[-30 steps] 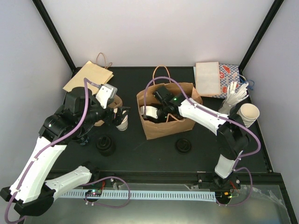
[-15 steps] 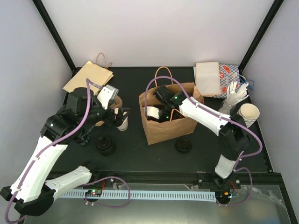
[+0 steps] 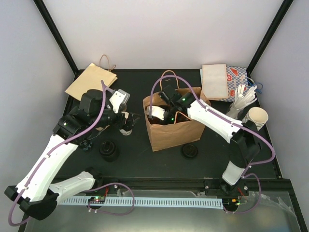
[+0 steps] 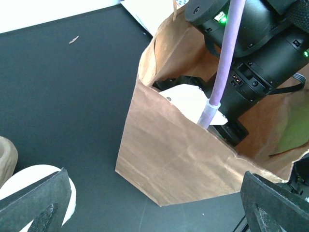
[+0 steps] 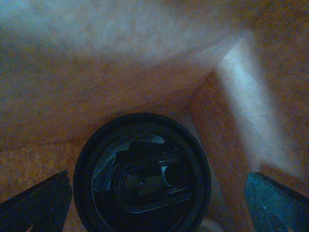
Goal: Pack the takeout coffee
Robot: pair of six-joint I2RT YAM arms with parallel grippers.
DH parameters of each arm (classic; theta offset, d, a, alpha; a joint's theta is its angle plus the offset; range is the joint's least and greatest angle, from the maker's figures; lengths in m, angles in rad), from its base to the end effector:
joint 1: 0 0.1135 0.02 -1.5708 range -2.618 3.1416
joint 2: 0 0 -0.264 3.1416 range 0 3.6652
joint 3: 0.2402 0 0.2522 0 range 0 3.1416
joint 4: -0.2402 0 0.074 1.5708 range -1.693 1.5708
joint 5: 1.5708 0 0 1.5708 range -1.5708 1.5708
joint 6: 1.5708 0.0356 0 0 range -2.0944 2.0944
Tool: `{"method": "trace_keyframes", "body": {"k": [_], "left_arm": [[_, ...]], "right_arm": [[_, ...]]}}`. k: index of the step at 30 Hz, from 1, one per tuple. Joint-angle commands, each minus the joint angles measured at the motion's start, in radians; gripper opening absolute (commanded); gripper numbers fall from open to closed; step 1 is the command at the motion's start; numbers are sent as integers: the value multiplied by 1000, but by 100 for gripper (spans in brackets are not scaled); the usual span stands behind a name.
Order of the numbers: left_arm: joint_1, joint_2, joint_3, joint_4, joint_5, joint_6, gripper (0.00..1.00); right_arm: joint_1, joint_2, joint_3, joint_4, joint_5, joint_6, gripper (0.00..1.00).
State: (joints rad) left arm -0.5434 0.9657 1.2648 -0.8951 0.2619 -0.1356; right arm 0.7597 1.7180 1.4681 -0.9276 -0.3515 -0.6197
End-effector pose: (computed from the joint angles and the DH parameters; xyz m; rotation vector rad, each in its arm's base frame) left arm 0.1458 -0.0989 0.3993 0.6004 2.1394 -0.6666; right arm 0.2468 0.2514 0.2730 -1.8108 2.0436 0.5214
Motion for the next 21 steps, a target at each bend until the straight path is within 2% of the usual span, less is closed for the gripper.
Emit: {"method": "trace_keyframes", "body": {"k": [1, 9, 15, 21], "left_arm": [[-1, 9, 7, 82, 30, -13, 98], [-1, 23, 20, 127, 7, -11, 95], [-1, 50, 45, 142, -13, 3, 94], [0, 78, 70, 152, -12, 13, 94]], "right_arm": [[5, -42, 49, -22, 15, 42, 99], [4, -68, 95, -50, 55, 134, 100], [3, -121, 97, 21, 91, 272, 100], [4, -195, 95, 59, 149, 341, 100]]}}
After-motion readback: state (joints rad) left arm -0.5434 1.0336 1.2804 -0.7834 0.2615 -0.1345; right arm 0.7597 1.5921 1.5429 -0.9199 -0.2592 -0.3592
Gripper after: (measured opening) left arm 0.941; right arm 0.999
